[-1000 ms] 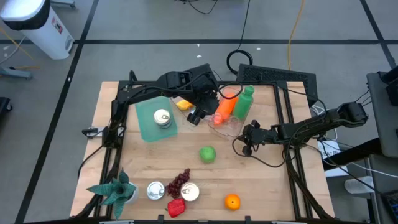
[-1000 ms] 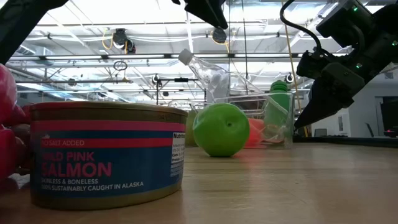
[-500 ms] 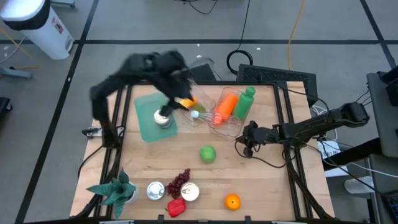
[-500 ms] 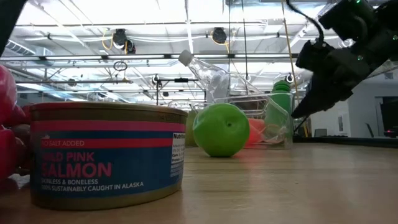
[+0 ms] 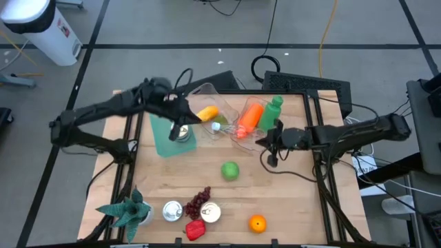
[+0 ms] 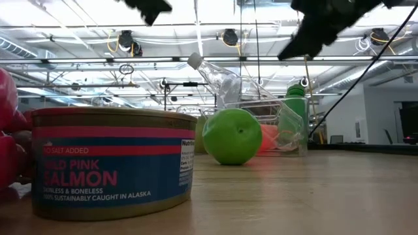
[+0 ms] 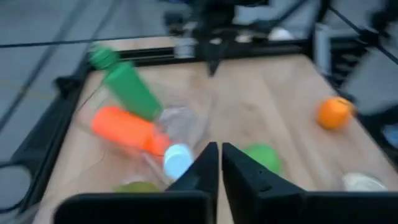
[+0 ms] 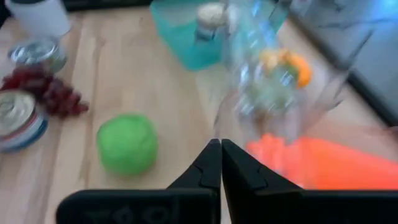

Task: Pick & Place Food Item
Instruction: Put the transparent bottle into the right transparent bin upright

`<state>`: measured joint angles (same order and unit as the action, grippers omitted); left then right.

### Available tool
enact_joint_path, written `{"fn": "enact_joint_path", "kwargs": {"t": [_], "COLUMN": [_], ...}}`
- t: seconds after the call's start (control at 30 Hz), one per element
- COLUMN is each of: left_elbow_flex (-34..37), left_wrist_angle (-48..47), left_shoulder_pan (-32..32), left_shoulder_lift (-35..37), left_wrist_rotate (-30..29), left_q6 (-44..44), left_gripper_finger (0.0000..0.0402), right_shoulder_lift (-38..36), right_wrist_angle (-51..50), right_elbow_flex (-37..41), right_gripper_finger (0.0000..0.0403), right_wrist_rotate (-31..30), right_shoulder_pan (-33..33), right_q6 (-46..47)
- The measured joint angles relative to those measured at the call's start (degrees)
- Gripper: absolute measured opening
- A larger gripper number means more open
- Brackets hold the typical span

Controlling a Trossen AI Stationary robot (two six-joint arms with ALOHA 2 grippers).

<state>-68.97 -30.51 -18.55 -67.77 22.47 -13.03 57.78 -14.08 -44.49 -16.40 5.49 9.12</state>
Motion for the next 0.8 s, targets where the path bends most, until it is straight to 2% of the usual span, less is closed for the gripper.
{"fn": "enact_joint_path", "kwargs": {"t": [0.13,0.2,0.27,0.43,0.53,0.63,0.8], "left_elbow_flex": [16.4,21.6,24.7,26.4,26.4,26.4,24.6], "left_wrist_angle": [17.6,22.8,24.9,25.9,28.3,31.6,34.9], "left_shoulder_pan": [0.5,0.5,0.5,1.0,1.9,2.2,2.3], "left_shoulder_lift": [4.8,5.4,5.2,0.6,-3.6,-8.4,-14.6], "left_wrist_rotate": [-11.4,-16.3,-18.3,-20.1,-20.0,-19.7,-18.0], "left_q6": [11.9,16.1,18.8,22.6,23.7,24.0,24.8], "left_gripper_finger": [0.0007,0.0011,0.0007,0.0006,0.0003,0.0005,0.0002], "right_shoulder_lift": [0.3,1.2,2.5,8.0,11.8,15.0,19.5], "right_wrist_angle": [-0.7,-0.5,-0.3,4.8,7.7,10.5,10.4], "right_elbow_flex": [-4.0,-5.2,-5.7,-6.9,-8.0,-9.6,-12.7], "right_gripper_finger": [0.0047,0.0085,0.0130,0.0241,0.0281,0.0299,0.0301], "right_wrist_rotate": [0.1,0.2,0.1,1.7,2.0,5.7,7.5], "right_shoulder_pan": [-3.6,-5.2,-6.6,-9.8,-10.8,-11.9,-12.4], "right_q6": [-3.2,-5.0,-6.4,-11.1,-13.8,-15.7,-17.4]}}
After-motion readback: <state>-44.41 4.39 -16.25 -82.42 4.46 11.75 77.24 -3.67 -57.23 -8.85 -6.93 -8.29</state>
